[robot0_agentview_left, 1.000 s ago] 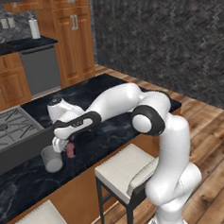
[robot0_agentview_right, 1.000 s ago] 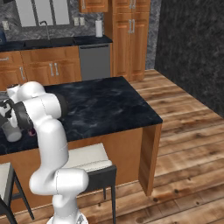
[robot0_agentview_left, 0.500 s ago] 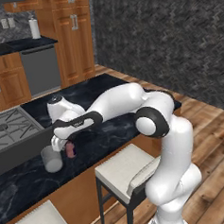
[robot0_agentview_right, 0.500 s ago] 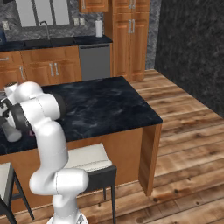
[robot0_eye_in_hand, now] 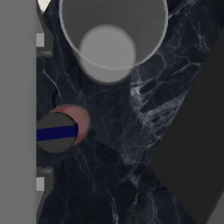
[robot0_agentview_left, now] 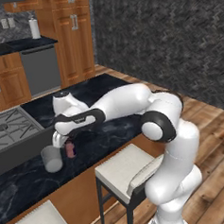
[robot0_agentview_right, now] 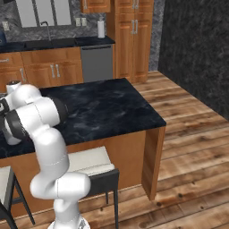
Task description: There is a wine glass and glass cup on the dining counter. Place the wine bottle next to the wine glass and the juice bottle next to the glass cup.
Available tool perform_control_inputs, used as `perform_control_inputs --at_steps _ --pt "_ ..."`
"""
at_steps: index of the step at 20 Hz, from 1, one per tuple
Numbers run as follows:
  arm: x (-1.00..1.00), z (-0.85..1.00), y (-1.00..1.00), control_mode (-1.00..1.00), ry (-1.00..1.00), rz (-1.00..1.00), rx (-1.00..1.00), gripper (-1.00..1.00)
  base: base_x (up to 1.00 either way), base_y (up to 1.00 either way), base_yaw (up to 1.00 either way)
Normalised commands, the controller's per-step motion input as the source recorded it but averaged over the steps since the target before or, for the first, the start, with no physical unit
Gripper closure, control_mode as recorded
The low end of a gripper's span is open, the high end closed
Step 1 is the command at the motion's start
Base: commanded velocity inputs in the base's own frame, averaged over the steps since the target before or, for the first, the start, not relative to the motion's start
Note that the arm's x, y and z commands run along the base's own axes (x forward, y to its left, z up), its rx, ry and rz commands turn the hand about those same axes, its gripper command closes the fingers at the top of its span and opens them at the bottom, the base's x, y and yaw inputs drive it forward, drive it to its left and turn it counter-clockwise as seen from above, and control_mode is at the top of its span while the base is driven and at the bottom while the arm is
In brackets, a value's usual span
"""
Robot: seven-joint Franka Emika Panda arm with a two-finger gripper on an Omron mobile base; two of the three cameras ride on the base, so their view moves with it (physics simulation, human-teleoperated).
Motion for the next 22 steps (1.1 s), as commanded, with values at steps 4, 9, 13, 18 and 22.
perform_control_inputs --at_steps 4,9,13,18,22 --pt "-0.36 0.15 -0.15 -1.0 -0.03 0.01 0.06 -1.0 0.0 0.0 0.0" --pt "-0.46 0.14 -0.17 -1.0 -0.05 0.0 0.03 -1.0 0.0 0.0 0.0" --pt "-0.45 0.18 -0.22 -1.0 0.0 0.0 0.02 -1.0 0.0 0.0 0.0" --pt "-0.43 0.14 -0.26 -1.0 0.0 -0.01 0.02 -1.0 0.0 0.0 0.0" --pt "-0.36 0.16 -0.31 -1.0 0.0 0.0 0.03 -1.0 0.0 0.0 0.0"
